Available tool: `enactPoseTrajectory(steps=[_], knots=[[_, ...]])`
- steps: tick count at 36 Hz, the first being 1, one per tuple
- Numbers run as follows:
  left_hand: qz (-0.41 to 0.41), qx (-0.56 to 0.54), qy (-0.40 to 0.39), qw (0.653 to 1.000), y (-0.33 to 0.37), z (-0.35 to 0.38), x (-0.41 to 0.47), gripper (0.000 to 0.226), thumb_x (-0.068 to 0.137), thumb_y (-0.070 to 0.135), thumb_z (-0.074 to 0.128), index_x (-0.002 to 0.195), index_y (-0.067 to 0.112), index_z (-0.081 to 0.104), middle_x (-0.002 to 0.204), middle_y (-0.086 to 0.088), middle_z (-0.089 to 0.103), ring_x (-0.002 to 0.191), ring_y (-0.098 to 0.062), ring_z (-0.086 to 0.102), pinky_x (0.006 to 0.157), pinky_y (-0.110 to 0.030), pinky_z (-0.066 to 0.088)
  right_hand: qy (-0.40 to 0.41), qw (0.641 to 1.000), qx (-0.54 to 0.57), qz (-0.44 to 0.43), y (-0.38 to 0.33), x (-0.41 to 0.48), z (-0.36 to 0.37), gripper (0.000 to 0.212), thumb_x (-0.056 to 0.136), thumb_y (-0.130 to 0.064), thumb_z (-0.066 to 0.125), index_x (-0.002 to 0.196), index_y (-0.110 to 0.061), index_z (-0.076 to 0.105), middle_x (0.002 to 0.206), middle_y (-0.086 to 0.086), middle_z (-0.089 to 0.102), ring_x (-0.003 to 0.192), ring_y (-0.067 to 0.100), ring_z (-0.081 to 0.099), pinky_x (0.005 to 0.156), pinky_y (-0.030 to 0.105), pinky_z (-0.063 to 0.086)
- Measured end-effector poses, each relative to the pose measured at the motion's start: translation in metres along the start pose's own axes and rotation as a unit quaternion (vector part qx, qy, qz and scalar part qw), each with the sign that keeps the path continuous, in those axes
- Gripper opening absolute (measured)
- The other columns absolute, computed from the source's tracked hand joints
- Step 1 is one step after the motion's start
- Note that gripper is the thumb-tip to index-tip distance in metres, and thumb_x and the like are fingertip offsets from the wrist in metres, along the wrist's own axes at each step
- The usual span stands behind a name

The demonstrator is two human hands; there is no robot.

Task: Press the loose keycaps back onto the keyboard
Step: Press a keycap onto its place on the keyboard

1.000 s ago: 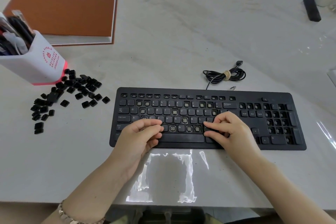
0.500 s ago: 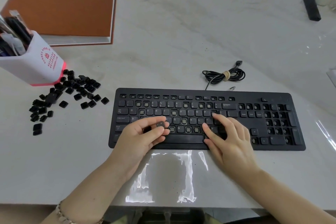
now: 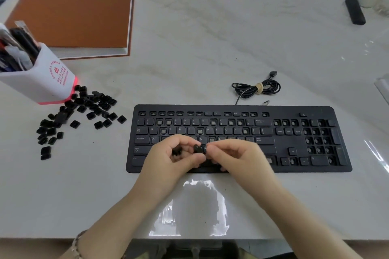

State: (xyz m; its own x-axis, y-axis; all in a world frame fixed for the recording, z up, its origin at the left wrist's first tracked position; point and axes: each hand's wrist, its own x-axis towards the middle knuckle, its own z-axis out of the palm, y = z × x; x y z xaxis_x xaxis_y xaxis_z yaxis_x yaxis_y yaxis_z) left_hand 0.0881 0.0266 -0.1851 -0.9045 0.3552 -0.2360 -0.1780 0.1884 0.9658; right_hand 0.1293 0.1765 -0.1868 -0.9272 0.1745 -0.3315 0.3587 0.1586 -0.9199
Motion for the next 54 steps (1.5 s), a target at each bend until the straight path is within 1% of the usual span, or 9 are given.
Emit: enactPoseTrajectory(steps=[6,13,18,24,29,33,41,45,54], knots=[[0.052,0.095,-0.009,0.994,-0.006,0.003,-0.003,0.016,0.070,0.012,0.079,0.080,0.016,0.067,0.055,0.013,0.047,0.055,0.000,0.044,0.060,-0.009,0.037,-0.055,0.981,0.140,0.121,0.004,-0.002,0.009,0.015,0.082,-0.020,0.066,0.091,-0.011,0.074,0.088,0.014,0.072,0.071,0.010,0.058,0.062,0.018,0.043],[0.055,0.146,0.018,0.988,-0.016,0.004,-0.007,0.034,0.071,0.013,0.080,0.093,0.036,0.066,0.072,0.012,0.052,0.056,-0.002,0.043,0.062,-0.009,0.037,0.030,0.970,0.207,0.128,0.011,-0.010,-0.003,0.011,0.080,0.004,0.064,0.084,-0.005,0.067,0.066,0.007,0.069,0.062,0.014,0.068,0.057,0.018,0.054],[-0.004,0.097,0.044,0.994,-0.017,-0.002,-0.008,0.024,0.090,0.010,0.056,0.100,0.032,0.060,0.079,0.014,0.060,0.070,0.002,0.052,0.068,-0.005,0.038,0.101,0.981,0.134,0.093,0.018,-0.014,-0.029,0.019,0.075,0.007,0.069,0.085,-0.010,0.071,0.065,0.001,0.069,0.070,0.014,0.070,0.069,0.015,0.053],[-0.034,0.083,0.047,0.995,-0.021,-0.006,-0.005,0.048,0.093,-0.006,0.033,0.105,0.038,0.048,0.082,0.017,0.062,0.067,0.004,0.050,0.081,-0.021,0.043,0.148,0.988,-0.042,0.011,0.023,-0.007,-0.046,0.027,0.071,-0.003,0.077,0.079,-0.027,0.068,0.057,-0.006,0.068,0.063,-0.011,0.059,0.070,-0.001,0.040],[0.017,0.092,0.035,0.995,-0.020,-0.006,-0.006,0.040,0.097,0.000,0.041,0.108,0.038,0.043,0.099,0.002,0.059,0.078,0.007,0.059,0.074,-0.011,0.044,0.130,0.980,-0.135,-0.061,0.027,0.006,-0.039,0.036,0.073,-0.003,0.075,0.078,-0.037,0.063,0.073,-0.011,0.066,0.070,-0.008,0.058,0.067,0.000,0.039],[0.011,0.053,0.044,0.998,-0.023,-0.009,-0.005,0.034,0.093,0.001,0.051,0.105,0.033,0.049,0.095,0.004,0.055,0.093,0.000,0.066,0.077,-0.013,0.048,0.113,0.967,-0.205,-0.104,0.034,0.015,-0.031,0.019,0.071,-0.009,0.077,0.084,-0.023,0.073,0.078,-0.014,0.057,0.072,-0.003,0.052,0.066,0.004,0.037],[-0.016,0.046,0.077,0.996,-0.021,-0.014,-0.004,0.033,0.081,0.000,0.068,0.098,0.025,0.056,0.084,-0.002,0.067,0.077,-0.006,0.069,0.074,-0.015,0.052,0.134,0.950,-0.243,-0.146,0.049,0.017,-0.026,0.019,0.071,-0.011,0.078,0.089,-0.017,0.076,0.079,-0.011,0.052,0.079,-0.004,0.049,0.072,0.002,0.035],[-0.023,0.069,0.099,0.992,-0.021,-0.017,-0.003,0.035,0.075,0.008,0.076,0.096,0.029,0.058,0.085,0.012,0.071,0.069,-0.004,0.063,0.069,-0.010,0.047,0.143,0.949,-0.240,-0.148,0.051,0.018,-0.024,0.019,0.071,-0.011,0.078,0.089,-0.017,0.076,0.078,-0.009,0.052,0.079,0.000,0.049,0.070,0.003,0.036],[-0.010,0.000,0.101,0.995,-0.020,-0.014,-0.003,0.036,0.077,-0.007,0.069,0.098,0.021,0.058,0.087,0.010,0.073,0.081,0.000,0.068,0.071,-0.005,0.045,0.173,0.944,-0.224,-0.170,0.061,0.019,-0.020,0.018,0.072,-0.009,0.078,0.089,-0.016,0.076,0.076,-0.008,0.050,0.076,-0.001,0.048,0.068,0.004,0.035]])
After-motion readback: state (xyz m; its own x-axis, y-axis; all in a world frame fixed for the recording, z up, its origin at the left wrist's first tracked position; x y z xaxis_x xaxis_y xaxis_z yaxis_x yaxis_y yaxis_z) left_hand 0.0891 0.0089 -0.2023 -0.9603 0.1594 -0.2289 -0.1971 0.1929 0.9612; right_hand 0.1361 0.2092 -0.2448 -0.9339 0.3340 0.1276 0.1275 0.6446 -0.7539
